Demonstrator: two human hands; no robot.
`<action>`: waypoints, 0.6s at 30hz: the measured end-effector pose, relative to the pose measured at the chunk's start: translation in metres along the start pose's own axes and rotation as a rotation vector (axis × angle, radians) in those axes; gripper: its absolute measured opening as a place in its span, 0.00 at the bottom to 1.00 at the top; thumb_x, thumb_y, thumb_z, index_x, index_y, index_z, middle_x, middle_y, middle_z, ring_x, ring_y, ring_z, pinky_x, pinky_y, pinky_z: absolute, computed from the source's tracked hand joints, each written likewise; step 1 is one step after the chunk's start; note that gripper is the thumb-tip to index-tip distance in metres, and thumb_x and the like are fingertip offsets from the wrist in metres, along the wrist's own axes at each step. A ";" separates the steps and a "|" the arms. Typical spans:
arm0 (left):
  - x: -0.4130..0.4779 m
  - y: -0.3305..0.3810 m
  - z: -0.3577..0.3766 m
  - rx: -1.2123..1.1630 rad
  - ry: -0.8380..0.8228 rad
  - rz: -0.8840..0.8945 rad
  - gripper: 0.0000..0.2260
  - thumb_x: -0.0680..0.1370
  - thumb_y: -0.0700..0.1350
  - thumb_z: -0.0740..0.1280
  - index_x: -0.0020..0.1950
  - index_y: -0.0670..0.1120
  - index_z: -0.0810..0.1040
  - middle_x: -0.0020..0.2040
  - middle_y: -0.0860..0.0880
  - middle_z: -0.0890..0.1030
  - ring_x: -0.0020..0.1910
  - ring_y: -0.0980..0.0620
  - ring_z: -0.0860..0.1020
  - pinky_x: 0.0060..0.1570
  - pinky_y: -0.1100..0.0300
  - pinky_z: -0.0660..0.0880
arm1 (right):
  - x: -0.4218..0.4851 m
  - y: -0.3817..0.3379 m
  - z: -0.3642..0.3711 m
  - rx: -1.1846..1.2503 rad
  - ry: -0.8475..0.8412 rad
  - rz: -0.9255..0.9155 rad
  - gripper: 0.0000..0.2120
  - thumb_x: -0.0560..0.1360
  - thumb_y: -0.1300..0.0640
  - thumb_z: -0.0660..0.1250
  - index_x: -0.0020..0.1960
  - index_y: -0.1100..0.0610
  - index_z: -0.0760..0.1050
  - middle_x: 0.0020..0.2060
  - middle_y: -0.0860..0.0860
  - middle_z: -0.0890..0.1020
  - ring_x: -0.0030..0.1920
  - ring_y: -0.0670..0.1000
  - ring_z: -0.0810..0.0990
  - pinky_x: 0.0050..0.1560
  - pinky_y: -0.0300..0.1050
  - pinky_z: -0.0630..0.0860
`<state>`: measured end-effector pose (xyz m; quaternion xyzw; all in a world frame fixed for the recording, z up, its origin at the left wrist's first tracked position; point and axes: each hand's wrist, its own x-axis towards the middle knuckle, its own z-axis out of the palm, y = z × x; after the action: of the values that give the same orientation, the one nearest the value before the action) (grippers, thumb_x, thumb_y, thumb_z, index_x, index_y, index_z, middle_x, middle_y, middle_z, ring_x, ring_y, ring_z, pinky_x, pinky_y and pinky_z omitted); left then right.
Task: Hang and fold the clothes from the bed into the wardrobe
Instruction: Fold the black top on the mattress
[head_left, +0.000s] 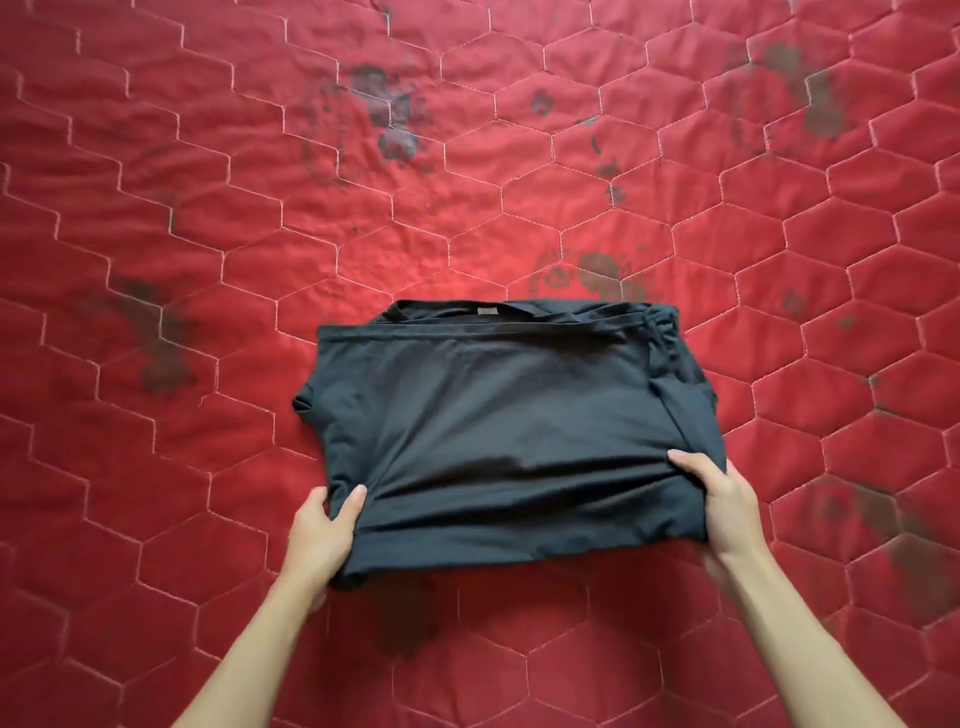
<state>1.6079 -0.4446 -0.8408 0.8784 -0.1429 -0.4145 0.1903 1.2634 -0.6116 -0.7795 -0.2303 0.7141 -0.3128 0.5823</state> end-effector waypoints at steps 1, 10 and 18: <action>-0.002 -0.007 0.001 -0.007 -0.021 -0.004 0.16 0.79 0.53 0.69 0.57 0.42 0.78 0.53 0.44 0.83 0.54 0.42 0.80 0.58 0.46 0.75 | -0.008 -0.003 0.010 0.021 -0.013 -0.045 0.09 0.71 0.65 0.70 0.49 0.55 0.82 0.51 0.53 0.86 0.48 0.51 0.82 0.58 0.52 0.76; -0.015 -0.011 0.002 -0.187 -0.047 0.028 0.11 0.82 0.46 0.65 0.61 0.42 0.79 0.58 0.45 0.82 0.59 0.45 0.79 0.61 0.51 0.74 | -0.117 0.013 0.158 -0.377 -0.445 -0.552 0.08 0.72 0.55 0.73 0.45 0.55 0.75 0.42 0.49 0.82 0.43 0.50 0.81 0.48 0.49 0.78; -0.005 -0.027 -0.012 -0.636 -0.182 -0.359 0.45 0.61 0.84 0.57 0.60 0.50 0.83 0.58 0.47 0.84 0.56 0.44 0.83 0.64 0.43 0.75 | -0.107 0.086 0.152 -0.858 -0.572 -0.457 0.18 0.76 0.44 0.67 0.63 0.50 0.76 0.68 0.46 0.73 0.44 0.44 0.81 0.60 0.44 0.74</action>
<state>1.6162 -0.4157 -0.8429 0.7462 0.1330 -0.5412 0.3642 1.4380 -0.5045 -0.7865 -0.6710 0.5228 -0.0379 0.5244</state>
